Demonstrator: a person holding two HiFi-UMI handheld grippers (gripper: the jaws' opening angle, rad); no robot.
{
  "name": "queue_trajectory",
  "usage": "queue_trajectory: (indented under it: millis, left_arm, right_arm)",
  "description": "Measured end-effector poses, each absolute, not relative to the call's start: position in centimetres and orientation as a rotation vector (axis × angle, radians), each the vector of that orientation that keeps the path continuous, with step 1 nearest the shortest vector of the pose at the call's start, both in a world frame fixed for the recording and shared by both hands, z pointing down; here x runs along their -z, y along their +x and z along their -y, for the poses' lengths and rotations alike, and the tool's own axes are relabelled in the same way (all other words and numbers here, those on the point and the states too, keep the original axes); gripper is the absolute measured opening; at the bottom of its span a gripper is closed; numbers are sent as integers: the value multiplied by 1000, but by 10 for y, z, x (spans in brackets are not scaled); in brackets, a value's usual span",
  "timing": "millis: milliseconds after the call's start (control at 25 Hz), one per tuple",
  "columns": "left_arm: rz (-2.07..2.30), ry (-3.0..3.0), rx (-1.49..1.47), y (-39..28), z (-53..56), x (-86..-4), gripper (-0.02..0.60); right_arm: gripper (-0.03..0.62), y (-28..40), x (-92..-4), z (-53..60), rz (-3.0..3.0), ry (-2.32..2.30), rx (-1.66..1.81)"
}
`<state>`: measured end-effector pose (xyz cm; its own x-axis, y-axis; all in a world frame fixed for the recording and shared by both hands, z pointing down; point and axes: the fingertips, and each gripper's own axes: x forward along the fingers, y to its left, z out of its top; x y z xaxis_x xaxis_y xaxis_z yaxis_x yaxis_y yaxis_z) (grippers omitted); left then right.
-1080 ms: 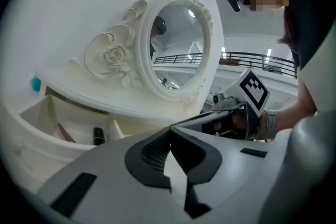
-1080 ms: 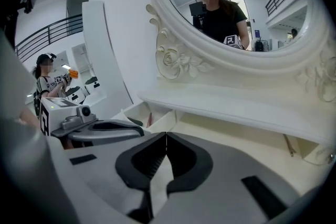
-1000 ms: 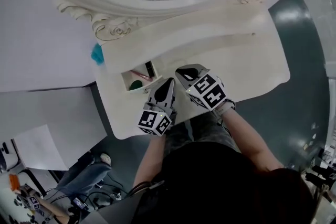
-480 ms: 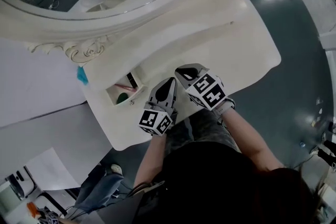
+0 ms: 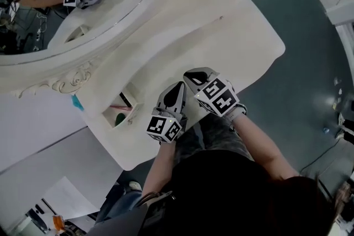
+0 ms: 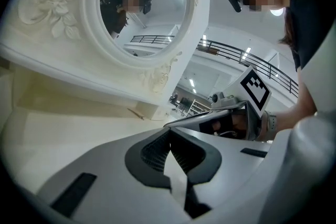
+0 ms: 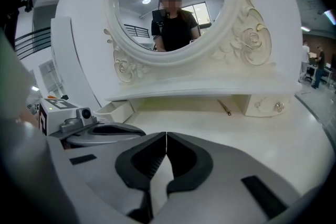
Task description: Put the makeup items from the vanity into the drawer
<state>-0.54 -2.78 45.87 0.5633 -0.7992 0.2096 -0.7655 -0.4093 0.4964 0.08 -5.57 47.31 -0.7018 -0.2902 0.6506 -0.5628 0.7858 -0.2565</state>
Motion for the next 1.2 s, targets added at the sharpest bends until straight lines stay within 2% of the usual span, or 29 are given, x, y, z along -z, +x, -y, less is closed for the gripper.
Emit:
queue_trajectory:
  millis: [360,760,880,1200]
  left_arm:
    - [1202,2262,48,18,54,-467,13]
    - [1226,2247,55,15,87,-476,14]
    - [1233,2239,69,12,92,-475,14]
    - [1274,2204,88,2,97,-475,14]
  right_arm:
    - [25,29,-486,95,2342,796,-594]
    - [29,34,-505,157,2314,937,-549]
    - [95,32,-512,174,2297,954,-543]
    - [127,27,-524,210,2238,985,-482]
